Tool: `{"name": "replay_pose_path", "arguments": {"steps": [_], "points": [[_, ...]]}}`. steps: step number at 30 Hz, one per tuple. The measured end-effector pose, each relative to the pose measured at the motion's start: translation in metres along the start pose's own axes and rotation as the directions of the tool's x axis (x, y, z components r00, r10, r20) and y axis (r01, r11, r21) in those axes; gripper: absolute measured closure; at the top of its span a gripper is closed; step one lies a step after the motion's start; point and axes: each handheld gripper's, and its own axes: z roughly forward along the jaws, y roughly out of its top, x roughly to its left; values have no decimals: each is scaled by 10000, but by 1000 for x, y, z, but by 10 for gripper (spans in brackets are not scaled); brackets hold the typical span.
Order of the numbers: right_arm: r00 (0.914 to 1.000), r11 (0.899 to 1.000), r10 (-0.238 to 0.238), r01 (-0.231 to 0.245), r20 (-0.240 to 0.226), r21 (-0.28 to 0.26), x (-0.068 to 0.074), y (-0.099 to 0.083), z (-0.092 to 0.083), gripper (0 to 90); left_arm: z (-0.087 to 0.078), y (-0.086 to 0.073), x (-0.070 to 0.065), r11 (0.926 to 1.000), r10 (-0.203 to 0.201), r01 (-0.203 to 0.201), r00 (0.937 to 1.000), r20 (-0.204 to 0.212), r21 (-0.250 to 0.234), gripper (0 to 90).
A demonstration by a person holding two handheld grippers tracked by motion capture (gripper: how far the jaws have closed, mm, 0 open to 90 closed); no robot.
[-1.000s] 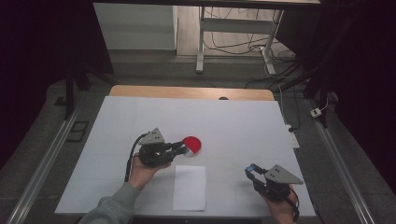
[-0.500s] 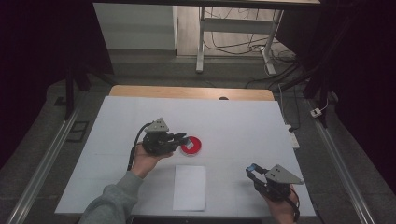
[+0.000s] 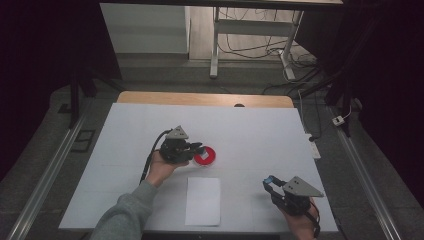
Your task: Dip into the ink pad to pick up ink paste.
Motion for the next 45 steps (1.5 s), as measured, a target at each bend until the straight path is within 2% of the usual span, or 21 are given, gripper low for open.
{"name": "replay_pose_path", "arguments": {"steps": [5, 16, 23, 31, 39, 45], "points": [[10000, 10000, -7, 7, -15, 11, 1, 0, 0, 649, 4, 0, 0, 9998, 147, -145, 9997, -201, 127, 759], [10000, 9999, -60, 60, -34, 113, 1, -1, 2, 649, 14, -3, 8, 9992, 86, -71, 9993, -364, 400, 759], [9999, 9999, -80, 81, -93, 114, 1, -1, 2, 649, 17, -4, 8, 9988, 140, -117, 9988, -471, 485, 759], [10000, 9999, -57, 58, -53, 147, 1, -1, 3, 649, 23, -5, 7, 9960, 398, -340, 9968, -698, 823, 759], [9999, 9999, -45, 46, -109, 137, 1, -1, 3, 649, 28, -6, 6, 9932, 541, -461, 9959, -724, 1069, 759], [9999, 9999, -57, 58, -109, 146, 1, -1, 3, 649, 30, -6, 4, 9931, 615, -533, 9951, -778, 1042, 759]]}}
